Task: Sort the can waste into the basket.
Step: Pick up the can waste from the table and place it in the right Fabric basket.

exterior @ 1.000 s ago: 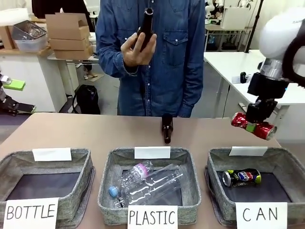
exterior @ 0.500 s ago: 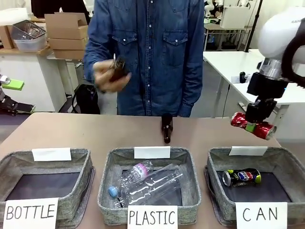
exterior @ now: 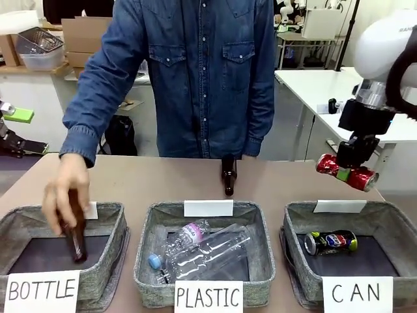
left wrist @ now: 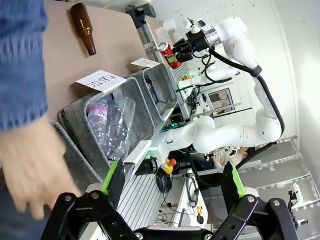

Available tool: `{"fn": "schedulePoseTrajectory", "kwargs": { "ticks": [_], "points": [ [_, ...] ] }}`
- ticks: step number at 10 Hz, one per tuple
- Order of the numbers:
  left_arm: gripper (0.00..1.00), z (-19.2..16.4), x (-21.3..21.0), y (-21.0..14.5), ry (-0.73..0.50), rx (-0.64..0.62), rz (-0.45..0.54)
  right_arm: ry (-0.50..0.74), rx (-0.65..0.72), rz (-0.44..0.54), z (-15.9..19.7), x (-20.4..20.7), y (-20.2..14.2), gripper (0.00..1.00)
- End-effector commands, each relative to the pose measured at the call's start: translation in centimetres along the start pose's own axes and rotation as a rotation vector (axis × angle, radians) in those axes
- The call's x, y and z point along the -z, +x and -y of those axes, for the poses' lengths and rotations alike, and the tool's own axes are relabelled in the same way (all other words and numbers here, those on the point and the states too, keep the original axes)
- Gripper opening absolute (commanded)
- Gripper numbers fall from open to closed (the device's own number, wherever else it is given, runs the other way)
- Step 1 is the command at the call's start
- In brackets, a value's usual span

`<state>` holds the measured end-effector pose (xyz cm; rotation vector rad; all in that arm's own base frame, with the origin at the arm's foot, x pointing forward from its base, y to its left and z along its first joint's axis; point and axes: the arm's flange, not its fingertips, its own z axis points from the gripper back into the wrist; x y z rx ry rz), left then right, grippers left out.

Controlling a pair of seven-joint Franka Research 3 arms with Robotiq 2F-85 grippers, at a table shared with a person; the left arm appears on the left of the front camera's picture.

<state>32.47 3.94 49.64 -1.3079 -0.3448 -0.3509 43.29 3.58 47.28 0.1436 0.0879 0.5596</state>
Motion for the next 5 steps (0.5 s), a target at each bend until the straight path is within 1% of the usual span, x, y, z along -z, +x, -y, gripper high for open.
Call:
{"fn": "schedulePoseTrajectory", "kwargs": {
  "ticks": [1, 2, 3, 4, 5],
  "points": [
    [1.00, 1.8, -5.3, -1.4, 0.115, -0.024, -0.064, -0.012, 0.126, 0.016, 1.1, 1.3, 4.3, 0.40],
    [1.00, 2.1, -8.6, -2.6, 0.192, -0.063, -0.032, 0.003, 0.110, 0.011, 1.2, 1.5, 4.3, 0.40],
    [1.00, 2.5, -10.0, -3.7, 0.197, -0.060, -0.023, 0.015, 0.076, 0.000, 1.2, 1.5, 4.2, 0.40],
    [1.00, 2.5, -10.3, -4.2, 0.190, -0.058, -0.011, 0.034, 0.023, -0.032, 1.2, 1.5, 3.7, 0.40],
    [1.00, 2.1, -10.1, -4.3, 0.168, -0.058, -0.004, 0.040, -0.055, -0.060, 1.3, 1.3, 2.5, 0.40]
  ]
}}
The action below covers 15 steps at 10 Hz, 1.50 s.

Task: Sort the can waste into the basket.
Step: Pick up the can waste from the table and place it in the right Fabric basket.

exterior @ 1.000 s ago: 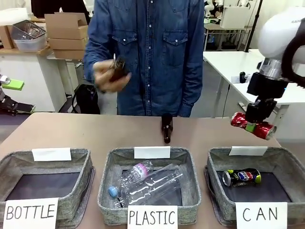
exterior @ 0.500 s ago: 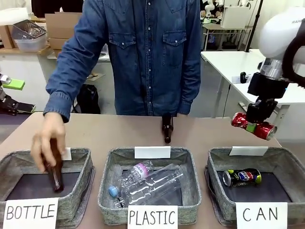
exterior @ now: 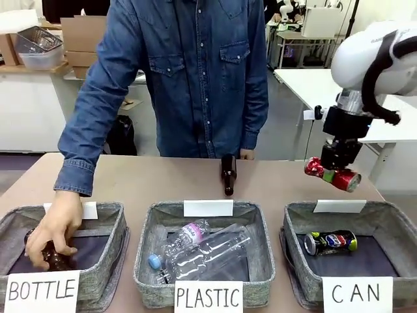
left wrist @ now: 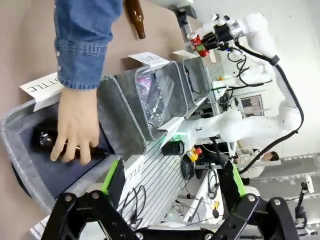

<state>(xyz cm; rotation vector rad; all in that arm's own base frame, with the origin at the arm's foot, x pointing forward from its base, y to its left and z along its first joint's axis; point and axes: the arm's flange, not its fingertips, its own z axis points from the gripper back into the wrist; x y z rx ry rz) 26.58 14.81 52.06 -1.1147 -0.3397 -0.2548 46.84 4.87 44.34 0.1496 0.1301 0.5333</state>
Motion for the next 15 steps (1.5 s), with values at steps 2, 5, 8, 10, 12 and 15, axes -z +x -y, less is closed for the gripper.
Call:
{"fn": "schedulePoseTrajectory", "kwargs": {
  "ticks": [2, 5, 8, 10, 12, 15],
  "points": [
    [1.00, -0.3, 2.1, 0.6, -0.090, -0.006, -0.066, 0.082, -0.272, -0.033, 0.5, -1.7, -4.6, 0.40],
    [1.00, -0.2, 2.4, 0.4, -0.076, 0.003, -0.076, 0.099, -0.407, -0.022, -0.9, -1.2, -7.2, 0.40],
    [1.00, -0.2, 2.4, 0.4, -0.076, 0.003, -0.076, 0.090, -0.405, -0.003, -1.5, -1.1, -7.5, 0.40],
    [1.00, 0.4, 6.2, 1.2, 0.001, 0.005, -0.114, 0.107, -0.398, -0.008, -1.3, -1.1, -6.6, 0.40],
    [1.00, 3.0, 15.8, 2.1, -0.121, 0.056, -0.242, 0.111, -0.412, -0.016, -1.4, -1.0, -6.2, 0.40],
    [1.00, 2.7, 16.2, 1.3, -0.109, 0.060, -0.262, 0.124, -0.414, 0.004, -1.1, -0.3, -7.5, 0.40]
  ]
}}
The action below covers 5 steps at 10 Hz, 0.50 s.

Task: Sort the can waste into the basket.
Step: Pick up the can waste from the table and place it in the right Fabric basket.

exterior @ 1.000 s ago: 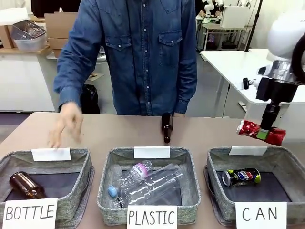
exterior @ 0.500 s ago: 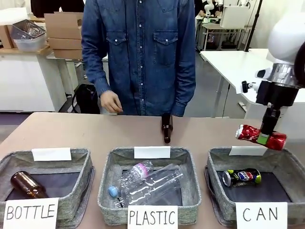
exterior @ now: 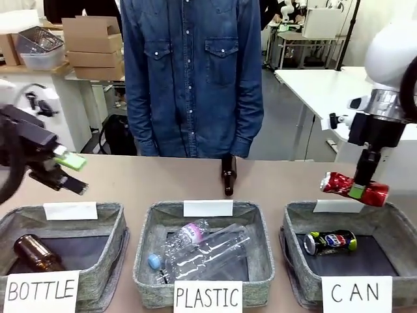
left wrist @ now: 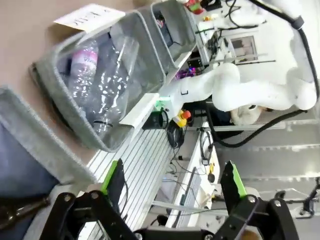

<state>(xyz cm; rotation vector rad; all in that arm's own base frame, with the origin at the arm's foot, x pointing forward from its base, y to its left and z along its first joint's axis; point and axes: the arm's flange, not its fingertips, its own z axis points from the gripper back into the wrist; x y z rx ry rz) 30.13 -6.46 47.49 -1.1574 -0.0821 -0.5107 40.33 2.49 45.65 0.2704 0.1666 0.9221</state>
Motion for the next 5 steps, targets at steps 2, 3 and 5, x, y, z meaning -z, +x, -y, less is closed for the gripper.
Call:
{"fn": "schedulePoseTrajectory", "kwargs": {
  "ticks": [2, 3, 5],
  "points": [
    [1.00, -0.47, -4.94, -2.50, 0.009, -0.007, 0.055, 0.010, -0.020, 0.066, 0.28, 0.27, -0.79, 0.83],
    [1.00, -0.47, -4.94, -2.50, 0.009, -0.007, 0.055, -0.023, -0.032, 0.046, 0.18, 0.25, -0.73, 0.98],
    [1.00, -0.47, -4.94, -2.50, 0.009, -0.007, 0.055, -0.013, -0.039, 0.032, 0.25, 0.06, -0.49, 1.00]
  ]
}}
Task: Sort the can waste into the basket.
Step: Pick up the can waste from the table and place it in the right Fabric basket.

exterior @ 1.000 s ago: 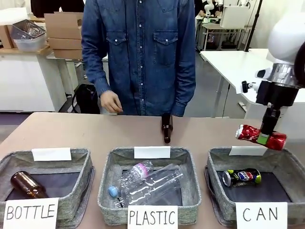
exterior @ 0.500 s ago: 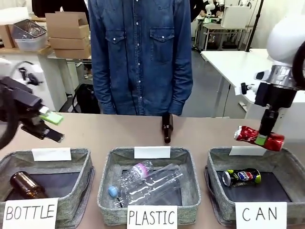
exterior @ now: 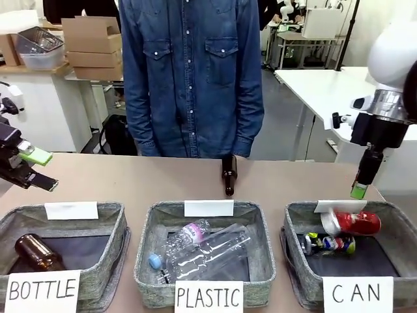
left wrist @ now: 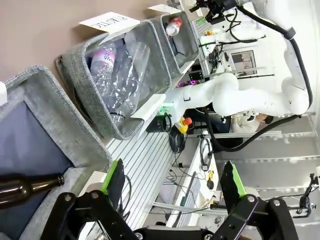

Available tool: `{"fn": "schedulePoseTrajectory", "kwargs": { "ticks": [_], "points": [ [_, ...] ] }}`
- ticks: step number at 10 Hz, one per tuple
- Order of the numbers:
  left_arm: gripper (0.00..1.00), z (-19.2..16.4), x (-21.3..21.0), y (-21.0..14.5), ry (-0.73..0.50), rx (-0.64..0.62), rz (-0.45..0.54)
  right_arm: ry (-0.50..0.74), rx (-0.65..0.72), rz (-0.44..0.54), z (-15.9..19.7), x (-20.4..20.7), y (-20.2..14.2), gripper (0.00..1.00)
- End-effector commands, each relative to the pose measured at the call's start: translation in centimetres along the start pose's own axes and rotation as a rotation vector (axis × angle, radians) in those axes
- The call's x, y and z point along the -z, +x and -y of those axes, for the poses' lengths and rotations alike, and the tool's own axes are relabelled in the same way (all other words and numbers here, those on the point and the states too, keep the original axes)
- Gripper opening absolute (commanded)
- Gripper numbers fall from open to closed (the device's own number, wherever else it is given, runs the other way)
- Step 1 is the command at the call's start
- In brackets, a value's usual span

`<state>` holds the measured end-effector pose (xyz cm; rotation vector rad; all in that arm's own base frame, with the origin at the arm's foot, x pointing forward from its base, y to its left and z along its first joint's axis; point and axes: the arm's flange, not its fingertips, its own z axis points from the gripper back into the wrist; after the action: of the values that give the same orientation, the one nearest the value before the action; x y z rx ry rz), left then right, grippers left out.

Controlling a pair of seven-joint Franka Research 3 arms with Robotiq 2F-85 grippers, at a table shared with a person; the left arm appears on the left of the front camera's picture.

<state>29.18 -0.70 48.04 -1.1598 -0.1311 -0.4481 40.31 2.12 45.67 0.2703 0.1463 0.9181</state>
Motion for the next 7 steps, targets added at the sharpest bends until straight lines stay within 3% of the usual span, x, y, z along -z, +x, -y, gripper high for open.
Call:
{"fn": "schedulePoseTrajectory", "kwargs": {
  "ticks": [1, 5, 6, 7],
  "points": [
    [1.00, 0.4, 0.2, 0.1, -0.007, 0.017, -0.014, -0.007, -0.040, 0.013, 0.0, 0.1, -0.1, 1.00],
    [1.00, 0.4, 0.2, 0.1, -0.007, 0.017, -0.014, 0.007, -0.031, 0.021, -0.2, -0.3, 0.3, 1.00],
    [1.00, 0.4, 0.2, 0.1, -0.007, 0.017, -0.014, 0.135, -0.004, 0.134, -0.3, -1.3, 0.2, 1.00],
    [1.00, 0.4, 0.2, 0.1, -0.007, 0.017, -0.014, 0.502, 0.235, 0.391, -0.7, -3.4, 0.6, 1.00]
  ]
}}
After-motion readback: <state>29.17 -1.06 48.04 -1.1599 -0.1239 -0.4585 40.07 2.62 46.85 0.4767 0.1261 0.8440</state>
